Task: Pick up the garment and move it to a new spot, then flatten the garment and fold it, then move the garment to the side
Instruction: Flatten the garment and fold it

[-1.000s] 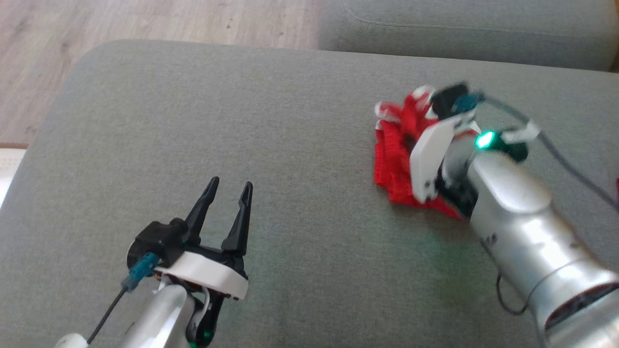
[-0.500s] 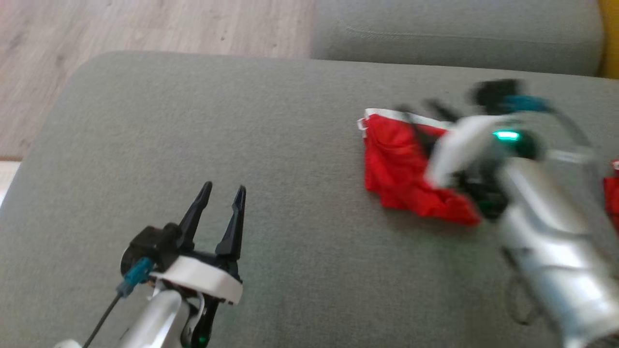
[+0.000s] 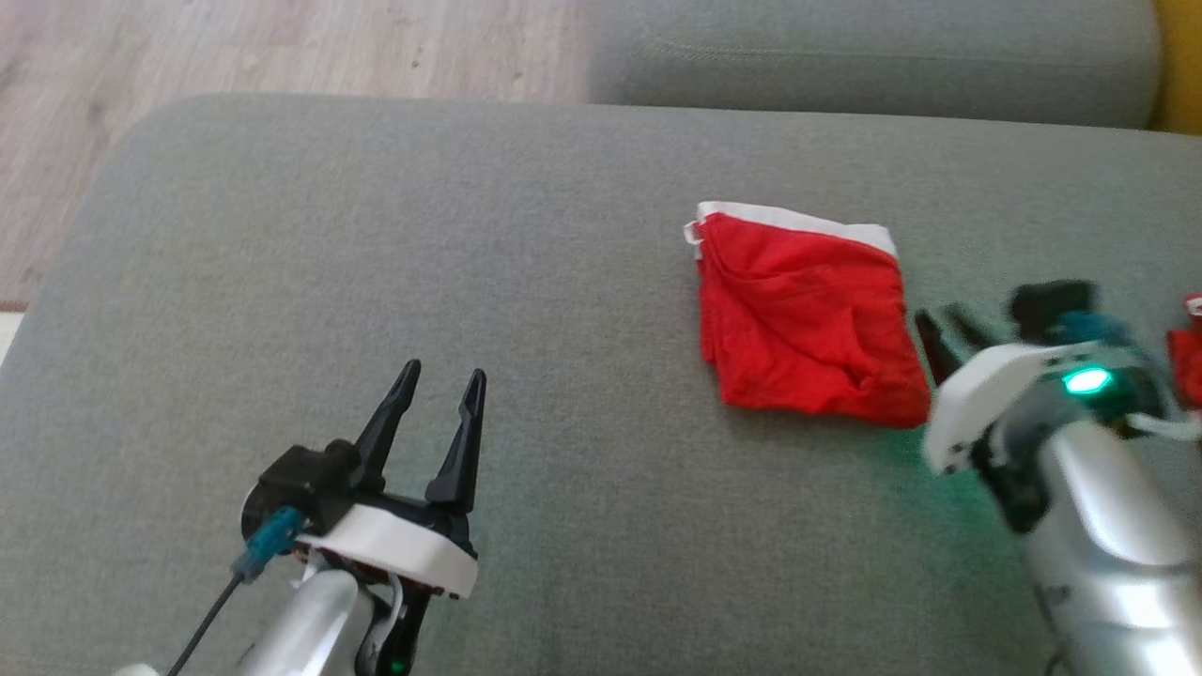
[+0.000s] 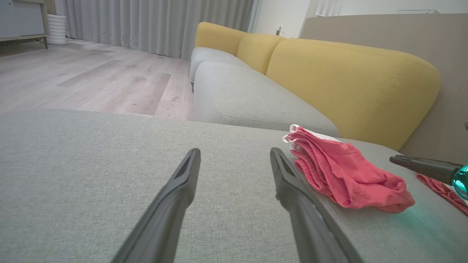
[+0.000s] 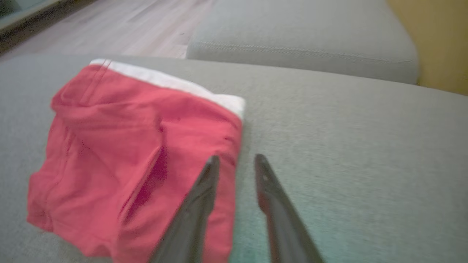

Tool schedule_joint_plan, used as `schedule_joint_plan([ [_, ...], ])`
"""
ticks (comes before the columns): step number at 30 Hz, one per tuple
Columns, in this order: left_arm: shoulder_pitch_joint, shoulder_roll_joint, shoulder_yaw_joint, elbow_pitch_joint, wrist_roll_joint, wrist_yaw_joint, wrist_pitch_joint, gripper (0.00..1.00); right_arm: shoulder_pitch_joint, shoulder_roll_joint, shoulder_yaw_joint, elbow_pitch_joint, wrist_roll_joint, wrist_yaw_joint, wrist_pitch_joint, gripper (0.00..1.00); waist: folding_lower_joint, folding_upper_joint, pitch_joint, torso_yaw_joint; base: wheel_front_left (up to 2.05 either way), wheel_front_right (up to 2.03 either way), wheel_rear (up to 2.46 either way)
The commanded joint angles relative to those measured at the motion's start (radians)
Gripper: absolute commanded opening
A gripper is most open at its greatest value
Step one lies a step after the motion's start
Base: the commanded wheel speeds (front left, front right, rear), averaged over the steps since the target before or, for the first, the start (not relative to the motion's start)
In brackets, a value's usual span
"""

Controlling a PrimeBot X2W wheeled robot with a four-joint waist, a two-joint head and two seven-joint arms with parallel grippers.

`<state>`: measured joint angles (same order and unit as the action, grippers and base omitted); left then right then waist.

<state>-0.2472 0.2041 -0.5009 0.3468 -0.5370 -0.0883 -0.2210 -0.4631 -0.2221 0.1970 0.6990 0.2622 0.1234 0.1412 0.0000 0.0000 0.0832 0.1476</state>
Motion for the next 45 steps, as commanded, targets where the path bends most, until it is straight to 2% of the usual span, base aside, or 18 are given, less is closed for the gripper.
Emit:
schedule_joint_plan([
  [1, -0.061, 0.015, 0.028, -0.033, -0.001, 0.002, -0.005, 1.00, -0.048, 0.008, 0.026, -0.021, -0.022, 0.007, 0.000, 0.00, 0.0000, 0.0000, 0.008, 0.009, 0.00, 0.00, 0.00],
  [5, -0.070, 0.016, 0.023, -0.027, -0.001, 0.001, -0.006, 1.00, -0.079, 0.067, 0.102, 0.037, -0.080, 0.007, 0.055, 0.00, 0.0000, 0.0000, 0.015, 0.023, 0.00, 0.00, 0.00],
  [9, -0.072, 0.017, 0.023, -0.021, -0.002, 0.003, -0.008, 1.00, -0.076, 0.120, 0.226, 0.014, -0.017, 0.007, 0.072, 0.00, 0.0000, 0.0000, 0.008, 0.026, 0.00, 0.00, 0.00],
  [11, -0.068, 0.021, 0.027, -0.019, -0.005, 0.007, -0.010, 1.00, -0.058, 0.133, 0.320, -0.028, 0.048, 0.007, 0.093, 0.00, 0.0000, 0.0000, 0.002, 0.017, 0.00, 0.00, 0.00],
  [14, -0.059, 0.026, 0.035, -0.020, -0.009, 0.015, -0.013, 1.00, -0.015, 0.136, 0.481, -0.142, 0.208, 0.007, 0.151, 0.00, 0.0000, 0.0000, -0.004, -0.002, 0.00, 0.00, 0.00],
  [17, -0.049, 0.031, 0.048, -0.023, -0.016, 0.025, -0.017, 1.00, 0.020, 0.088, 0.545, -0.281, 0.348, 0.007, 0.158, 0.00, 0.0000, 0.0000, -0.010, -0.024, 0.00, 0.00, 0.00],
  [18, -0.044, 0.033, 0.054, -0.025, -0.018, 0.029, -0.018, 1.00, 0.031, 0.070, 0.533, -0.321, 0.370, 0.007, 0.130, 0.10, 0.0000, 0.0000, -0.012, -0.033, 0.00, 0.00, 0.00],
  [19, -0.040, 0.035, 0.061, -0.026, -0.021, 0.034, -0.020, 1.00, 0.043, 0.055, 0.506, -0.352, 0.379, 0.007, 0.094, 0.61, 0.0000, 0.0000, -0.015, -0.042, 0.00, 0.00, 0.00],
  [20, -0.034, 0.038, 0.068, -0.027, -0.024, 0.039, -0.022, 1.00, 0.058, 0.044, 0.471, -0.376, 0.379, 0.007, 0.056, 1.00, 0.0000, 0.0000, -0.020, -0.051, 0.00, 0.00, 0.00],
  [26, 0.005, 0.057, 0.112, -0.030, -0.041, 0.065, -0.030, 1.00, 0.188, 0.035, 0.167, -0.465, 0.248, 0.007, -0.125, 1.00, 0.0000, 0.0000, -0.048, -0.101, 0.00, 0.00, 0.00],
  [29, 0.023, 0.071, 0.135, -0.028, -0.048, 0.075, -0.033, 1.00, 0.260, 0.047, 0.028, -0.504, 0.159, 0.007, -0.141, 1.00, 0.0000, 0.0000, -0.061, -0.124, 0.00, 0.00, 0.00],
  [30, 0.023, 0.071, 0.135, -0.028, -0.048, 0.075, -0.033, 1.00, 0.260, 0.047, 0.028, -0.504, 0.159, 0.007, -0.141, 1.00, 0.0000, 0.0000, -0.061, -0.124, 0.00, 0.00, 0.00],
  [33, 0.040, 0.081, 0.155, -0.028, -0.053, 0.087, -0.035, 1.00, 0.320, 0.058, -0.071, -0.530, 0.081, 0.007, -0.124, 1.00, 0.0000, 0.0000, -0.073, -0.142, 0.00, 0.00, 0.00],
  [37, 0.062, 0.096, 0.181, -0.029, -0.057, 0.098, -0.037, 1.00, 0.375, 0.063, -0.133, -0.550, 0.010, 0.007, -0.103, 1.00, 0.0000, 0.0000, -0.084, -0.161, 0.00, 0.00, 0.00],
  [45, 0.093, 0.110, 0.207, -0.031, -0.049, 0.111, -0.039, 1.00, 0.407, 0.072, -0.142, -0.561, -0.013, 0.007, -0.093, 1.00, 0.0000, 0.0000, -0.094, -0.181, 0.00, 0.00, 0.00],
])
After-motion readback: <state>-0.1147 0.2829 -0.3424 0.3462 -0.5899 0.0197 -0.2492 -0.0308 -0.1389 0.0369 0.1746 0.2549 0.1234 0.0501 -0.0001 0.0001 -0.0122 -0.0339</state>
